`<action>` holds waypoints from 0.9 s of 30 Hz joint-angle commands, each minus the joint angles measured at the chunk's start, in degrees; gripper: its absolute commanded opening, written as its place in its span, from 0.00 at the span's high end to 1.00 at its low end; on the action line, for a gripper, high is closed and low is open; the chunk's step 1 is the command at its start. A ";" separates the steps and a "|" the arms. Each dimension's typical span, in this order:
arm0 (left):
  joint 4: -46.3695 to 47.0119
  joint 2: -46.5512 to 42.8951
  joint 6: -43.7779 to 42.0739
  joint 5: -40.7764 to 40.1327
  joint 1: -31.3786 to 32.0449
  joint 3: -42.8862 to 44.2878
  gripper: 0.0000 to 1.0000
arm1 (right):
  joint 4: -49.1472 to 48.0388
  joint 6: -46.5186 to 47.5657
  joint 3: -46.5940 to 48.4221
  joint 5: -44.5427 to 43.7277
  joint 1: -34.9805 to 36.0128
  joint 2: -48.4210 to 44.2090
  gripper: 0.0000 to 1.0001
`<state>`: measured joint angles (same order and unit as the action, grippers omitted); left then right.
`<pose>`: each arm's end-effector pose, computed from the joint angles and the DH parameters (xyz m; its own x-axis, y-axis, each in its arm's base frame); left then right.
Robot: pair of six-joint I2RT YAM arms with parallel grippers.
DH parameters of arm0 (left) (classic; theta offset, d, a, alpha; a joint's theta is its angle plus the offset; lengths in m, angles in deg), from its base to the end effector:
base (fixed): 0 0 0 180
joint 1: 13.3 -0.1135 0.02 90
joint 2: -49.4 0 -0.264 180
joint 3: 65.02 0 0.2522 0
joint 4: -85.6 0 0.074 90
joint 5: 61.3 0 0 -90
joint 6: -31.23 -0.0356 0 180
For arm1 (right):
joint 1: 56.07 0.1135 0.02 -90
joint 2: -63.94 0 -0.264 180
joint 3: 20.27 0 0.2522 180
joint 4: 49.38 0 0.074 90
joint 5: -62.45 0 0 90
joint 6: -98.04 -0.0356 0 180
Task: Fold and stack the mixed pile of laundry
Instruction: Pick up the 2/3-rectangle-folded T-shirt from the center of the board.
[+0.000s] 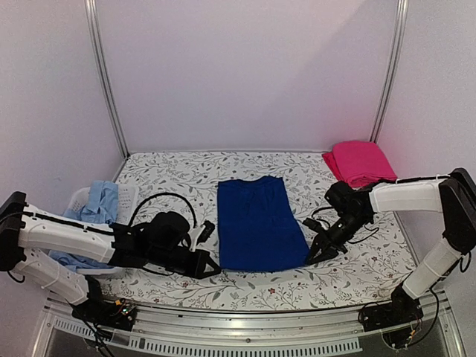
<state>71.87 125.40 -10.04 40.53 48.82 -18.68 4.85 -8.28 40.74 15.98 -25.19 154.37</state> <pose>0.1125 -0.2283 0.1701 -0.9145 0.1555 -0.3735 0.3752 0.6714 -0.6391 0.2043 0.1507 0.1544 -0.9415 -0.3257 0.0862 -0.1802 0.7030 0.6880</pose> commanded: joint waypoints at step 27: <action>-3.05 26.86 -12.98 -6.10 -30.34 35.38 1.00 | 11.39 5.84 65.32 -6.98 -11.30 39.11 1.00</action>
<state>67.24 146.06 -20.21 35.75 21.39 11.53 17.81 -2.18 102.20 9.40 -34.88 186.83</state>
